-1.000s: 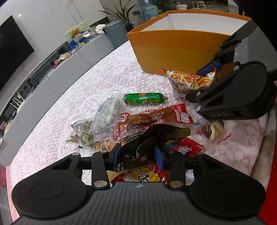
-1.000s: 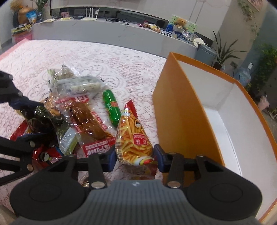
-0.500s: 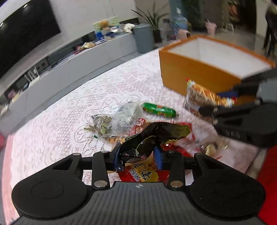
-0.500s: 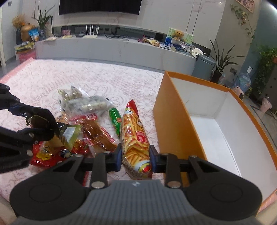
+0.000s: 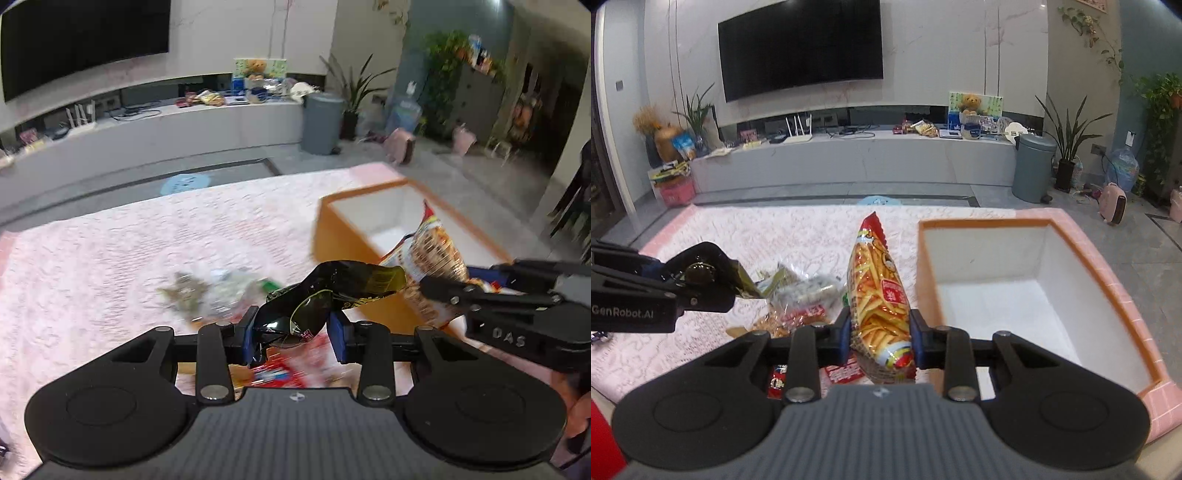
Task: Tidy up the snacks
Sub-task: 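Carry the fries bag with the right tool while the left tool carries the seaweed packet into the box, then withdraw both open tools from the box back toward the snack pile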
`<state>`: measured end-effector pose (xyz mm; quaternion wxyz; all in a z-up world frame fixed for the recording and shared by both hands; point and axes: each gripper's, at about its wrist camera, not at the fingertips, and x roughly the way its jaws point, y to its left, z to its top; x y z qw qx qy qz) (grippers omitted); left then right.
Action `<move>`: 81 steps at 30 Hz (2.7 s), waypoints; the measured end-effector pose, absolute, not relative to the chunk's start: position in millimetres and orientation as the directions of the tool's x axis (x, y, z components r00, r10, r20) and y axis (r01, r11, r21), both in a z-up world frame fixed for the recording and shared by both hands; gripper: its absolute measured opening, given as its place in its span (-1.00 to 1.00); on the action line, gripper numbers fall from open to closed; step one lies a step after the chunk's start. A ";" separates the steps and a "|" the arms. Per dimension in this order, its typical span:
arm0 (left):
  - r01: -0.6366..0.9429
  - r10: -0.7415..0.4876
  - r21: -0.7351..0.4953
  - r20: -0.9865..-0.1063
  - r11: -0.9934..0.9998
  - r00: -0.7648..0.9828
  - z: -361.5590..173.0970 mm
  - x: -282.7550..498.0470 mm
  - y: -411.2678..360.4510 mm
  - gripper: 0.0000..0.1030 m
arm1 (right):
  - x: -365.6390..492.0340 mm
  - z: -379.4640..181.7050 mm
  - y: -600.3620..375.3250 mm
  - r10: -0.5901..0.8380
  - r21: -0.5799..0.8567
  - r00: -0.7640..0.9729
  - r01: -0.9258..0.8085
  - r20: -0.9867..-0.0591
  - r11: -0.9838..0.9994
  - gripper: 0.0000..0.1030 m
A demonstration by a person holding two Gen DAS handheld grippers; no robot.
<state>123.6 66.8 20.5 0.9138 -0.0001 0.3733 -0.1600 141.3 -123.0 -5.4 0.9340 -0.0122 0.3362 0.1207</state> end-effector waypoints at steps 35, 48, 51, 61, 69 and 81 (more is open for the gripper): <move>0.609 -0.201 0.053 -0.918 0.792 0.342 -75.5 241.3 -137.9 -0.15 | 254.6 -91.4 -253.4 0.098 0.024 0.392 -0.191 -0.915 0.981 -0.41; 0.625 -0.179 0.096 -0.915 0.774 0.363 -67.0 235.2 -145.6 0.02 | 248.9 -84.7 -250.6 0.050 -0.038 0.391 -0.215 -0.919 0.976 -0.07; 0.617 -0.182 0.098 -0.909 0.781 0.374 -56.1 233.7 -142.1 0.08 | 247.6 -79.0 -246.9 0.034 -0.057 0.400 -0.214 -0.916 0.975 0.07; 0.580 -0.172 0.124 -0.887 0.805 0.428 -13.5 215.1 -119.2 0.09 | 230.7 -37.2 -234.1 0.039 -0.062 0.458 -0.203 -0.888 0.977 0.42; 0.512 -0.130 0.145 -0.877 0.846 0.463 11.3 199.1 -79.4 0.09 | 214.8 -1.2 -204.3 0.078 -0.054 0.515 -0.236 -0.854 0.970 0.43; 0.338 -0.082 0.108 -0.861 0.935 0.503 24.4 178.5 18.2 0.09 | 201.9 20.6 -132.4 0.240 0.061 0.532 -0.332 -0.812 0.941 0.59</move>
